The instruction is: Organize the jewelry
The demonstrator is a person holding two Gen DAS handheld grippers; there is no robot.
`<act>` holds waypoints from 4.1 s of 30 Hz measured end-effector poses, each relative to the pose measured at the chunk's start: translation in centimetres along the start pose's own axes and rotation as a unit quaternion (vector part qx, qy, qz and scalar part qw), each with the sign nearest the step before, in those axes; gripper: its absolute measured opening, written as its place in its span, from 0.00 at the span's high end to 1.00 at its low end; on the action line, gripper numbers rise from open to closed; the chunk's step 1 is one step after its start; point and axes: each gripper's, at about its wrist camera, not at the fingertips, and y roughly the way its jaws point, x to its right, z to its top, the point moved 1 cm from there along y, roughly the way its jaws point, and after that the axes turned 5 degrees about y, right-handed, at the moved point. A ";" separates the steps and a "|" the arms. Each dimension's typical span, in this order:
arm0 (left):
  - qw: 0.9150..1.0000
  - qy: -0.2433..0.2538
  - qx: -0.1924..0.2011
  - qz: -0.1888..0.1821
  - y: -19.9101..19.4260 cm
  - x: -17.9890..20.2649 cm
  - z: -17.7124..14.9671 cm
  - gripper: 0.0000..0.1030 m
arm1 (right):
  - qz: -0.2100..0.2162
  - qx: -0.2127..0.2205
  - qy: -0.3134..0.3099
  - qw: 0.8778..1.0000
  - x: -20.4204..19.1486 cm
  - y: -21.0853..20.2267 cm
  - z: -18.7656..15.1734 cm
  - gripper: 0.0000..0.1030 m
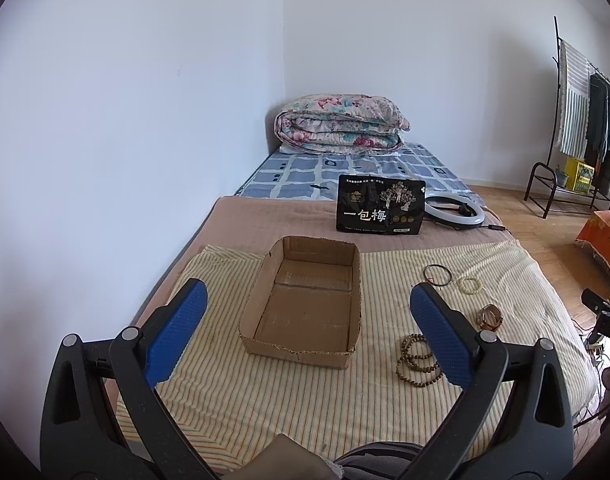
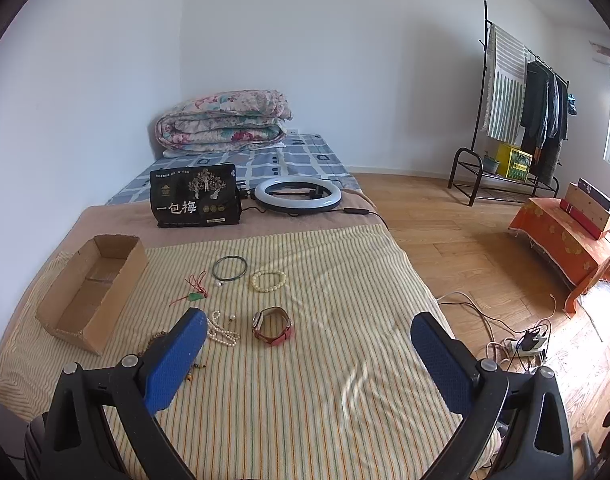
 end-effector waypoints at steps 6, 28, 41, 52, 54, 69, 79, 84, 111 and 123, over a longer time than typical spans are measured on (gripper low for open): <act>1.000 -0.001 -0.001 0.000 0.0 0.4 0.1 0.00 | -0.002 -0.001 0.002 1.000 0.2 0.2 0.0 0.00; 1.000 0.000 0.001 0.000 -0.2 0.4 0.1 0.00 | -0.005 -0.003 0.001 1.000 0.0 0.4 -0.2 0.00; 1.000 0.001 -0.003 -0.002 0.3 0.9 0.2 0.00 | -0.007 -0.007 0.001 1.000 0.2 0.7 -0.5 0.00; 1.000 0.002 -0.006 -0.004 0.9 1.1 -0.6 0.00 | -0.012 -0.012 0.003 1.000 0.4 1.3 -0.8 0.00; 1.000 0.003 -0.007 -0.004 1.1 1.2 -0.8 0.00 | -0.012 -0.013 0.003 1.000 0.4 1.3 -0.6 0.00; 0.999 0.028 -0.027 -0.025 4.0 2.0 -1.8 0.00 | -0.006 -0.008 0.001 1.000 1.2 2.4 0.1 0.00; 0.992 0.054 -0.057 -0.094 7.5 4.3 -2.8 0.00 | 0.009 -0.009 -0.002 1.000 3.6 4.8 1.5 0.00; 0.984 0.084 -0.071 -0.139 8.7 7.3 -3.7 0.00 | 0.036 -0.033 -0.013 0.999 4.0 7.8 1.0 0.00; 0.942 0.199 -0.186 -0.198 19.0 18.4 -15.2 0.00 | 0.087 -0.124 -0.034 0.988 3.1 18.1 -7.0 0.00; 0.952 0.153 -0.198 -0.177 23.5 17.5 -14.0 0.00 | 0.111 -0.137 -0.074 0.982 0.1 20.5 -7.1 0.00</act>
